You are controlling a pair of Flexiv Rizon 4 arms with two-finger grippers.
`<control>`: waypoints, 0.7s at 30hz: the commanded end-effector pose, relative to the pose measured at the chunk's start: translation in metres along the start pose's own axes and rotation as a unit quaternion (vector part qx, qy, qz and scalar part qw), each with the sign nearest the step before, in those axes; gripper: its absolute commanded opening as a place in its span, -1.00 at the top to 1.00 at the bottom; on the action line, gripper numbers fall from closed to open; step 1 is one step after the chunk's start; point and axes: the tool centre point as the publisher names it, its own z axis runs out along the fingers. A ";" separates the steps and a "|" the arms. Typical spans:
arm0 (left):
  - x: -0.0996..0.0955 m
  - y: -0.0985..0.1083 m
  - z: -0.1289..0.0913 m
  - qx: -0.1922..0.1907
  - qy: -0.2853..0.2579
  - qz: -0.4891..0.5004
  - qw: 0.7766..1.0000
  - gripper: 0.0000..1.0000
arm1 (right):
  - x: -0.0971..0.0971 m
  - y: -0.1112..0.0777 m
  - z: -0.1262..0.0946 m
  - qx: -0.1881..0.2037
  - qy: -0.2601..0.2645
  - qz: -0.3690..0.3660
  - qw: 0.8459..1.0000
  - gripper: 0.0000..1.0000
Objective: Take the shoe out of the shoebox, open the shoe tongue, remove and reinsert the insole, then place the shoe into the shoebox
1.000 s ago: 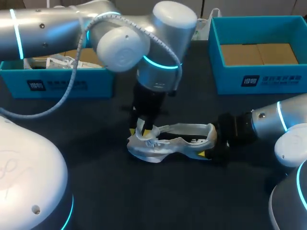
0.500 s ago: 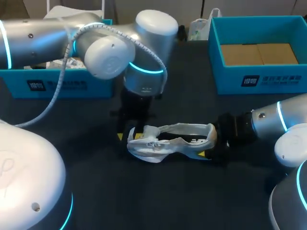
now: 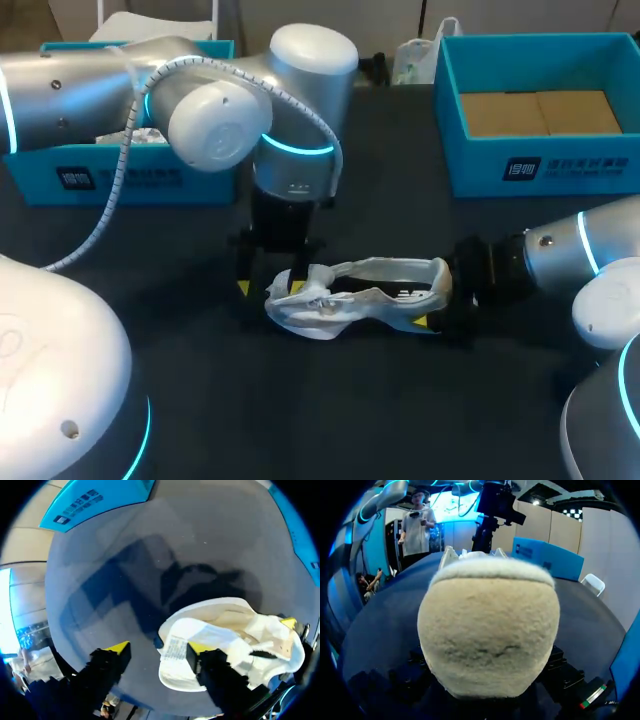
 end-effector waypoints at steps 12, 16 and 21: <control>-0.003 0.020 -0.042 0.031 0.011 0.106 0.994 -1.00 | 0.002 0.000 0.006 0.004 -0.001 0.000 1.000 1.00; 0.002 0.019 -0.062 0.040 0.032 0.169 0.984 -1.00 | 0.002 0.000 0.006 0.004 -0.001 0.000 1.000 1.00; 0.003 0.019 -0.084 0.101 0.075 0.325 0.937 -1.00 | 0.002 0.000 0.006 0.004 -0.001 0.000 1.000 1.00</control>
